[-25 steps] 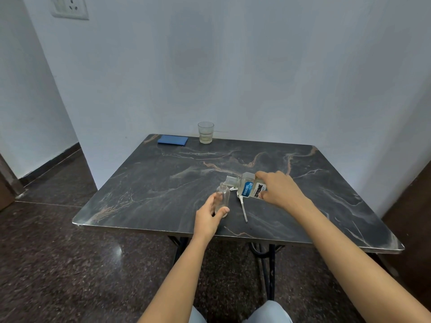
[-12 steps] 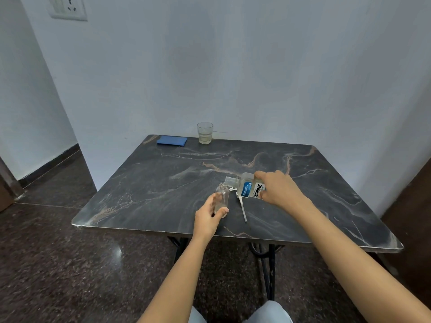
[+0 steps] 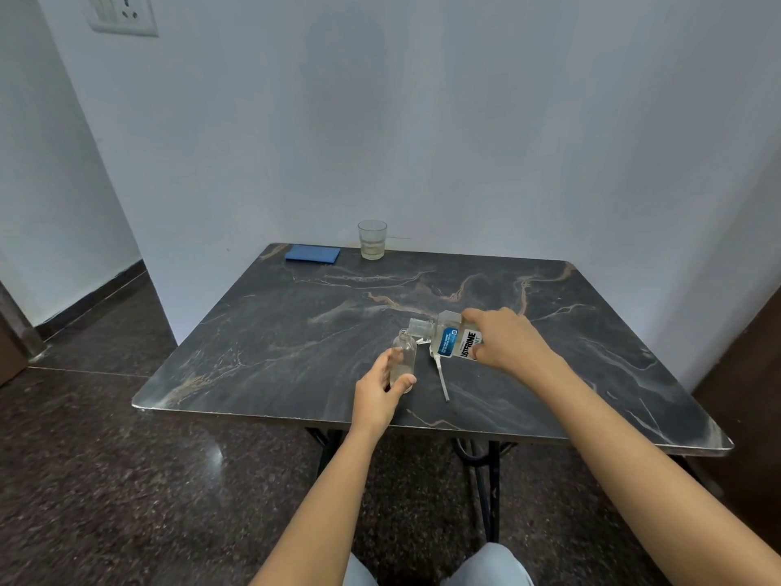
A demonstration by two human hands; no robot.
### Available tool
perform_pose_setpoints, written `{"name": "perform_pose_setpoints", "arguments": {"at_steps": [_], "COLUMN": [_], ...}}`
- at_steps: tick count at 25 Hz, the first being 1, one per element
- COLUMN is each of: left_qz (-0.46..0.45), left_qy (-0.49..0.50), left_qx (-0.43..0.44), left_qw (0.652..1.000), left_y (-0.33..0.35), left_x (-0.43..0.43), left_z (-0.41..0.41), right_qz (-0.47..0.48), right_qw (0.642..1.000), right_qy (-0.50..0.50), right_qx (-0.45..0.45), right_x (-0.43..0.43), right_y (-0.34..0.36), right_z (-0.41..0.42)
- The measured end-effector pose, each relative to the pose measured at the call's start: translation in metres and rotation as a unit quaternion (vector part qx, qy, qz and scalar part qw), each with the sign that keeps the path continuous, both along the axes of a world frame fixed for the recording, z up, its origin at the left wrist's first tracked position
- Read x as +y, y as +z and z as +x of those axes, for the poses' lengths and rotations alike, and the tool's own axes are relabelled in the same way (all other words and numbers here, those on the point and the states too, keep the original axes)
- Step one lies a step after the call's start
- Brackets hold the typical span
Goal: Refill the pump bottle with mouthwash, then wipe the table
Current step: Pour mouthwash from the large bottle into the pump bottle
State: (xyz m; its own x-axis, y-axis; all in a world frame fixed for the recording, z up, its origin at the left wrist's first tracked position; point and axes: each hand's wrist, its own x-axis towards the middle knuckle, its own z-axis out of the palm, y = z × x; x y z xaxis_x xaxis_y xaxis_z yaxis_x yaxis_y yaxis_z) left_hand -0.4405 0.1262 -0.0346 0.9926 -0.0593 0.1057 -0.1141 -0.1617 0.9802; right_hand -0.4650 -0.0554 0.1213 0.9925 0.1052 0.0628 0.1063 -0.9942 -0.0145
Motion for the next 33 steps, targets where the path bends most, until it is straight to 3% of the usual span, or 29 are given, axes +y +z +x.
{"name": "perform_pose_setpoints", "arguments": {"at_steps": [33], "left_qz": [0.010], "left_qy": [0.003], "left_qx": [0.001], "left_qw": [1.000], "left_y": [0.0050], "left_x": [-0.0003], "left_z": [-0.0034], "right_qz": [-0.011], "right_qw": [1.000], "right_qy": [-0.005], "right_qx": [0.029], "right_x": [0.0051], "right_y": [0.0095], "right_z": [-0.0005]}}
